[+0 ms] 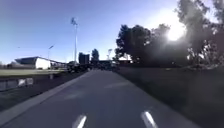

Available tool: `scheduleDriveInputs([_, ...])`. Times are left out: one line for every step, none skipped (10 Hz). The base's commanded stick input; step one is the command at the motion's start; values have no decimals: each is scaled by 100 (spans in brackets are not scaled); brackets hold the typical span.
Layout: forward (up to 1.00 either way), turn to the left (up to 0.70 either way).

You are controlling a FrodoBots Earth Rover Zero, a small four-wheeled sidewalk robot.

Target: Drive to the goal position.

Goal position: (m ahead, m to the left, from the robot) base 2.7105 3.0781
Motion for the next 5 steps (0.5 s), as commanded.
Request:
scheduleDriveInputs([98, 0])
scheduleDriveInputs([98, 0])
scheduleDriveInputs([98, 0])
scheduleDriveInputs([98, 0])
scheduleDriveInputs([98, 0])
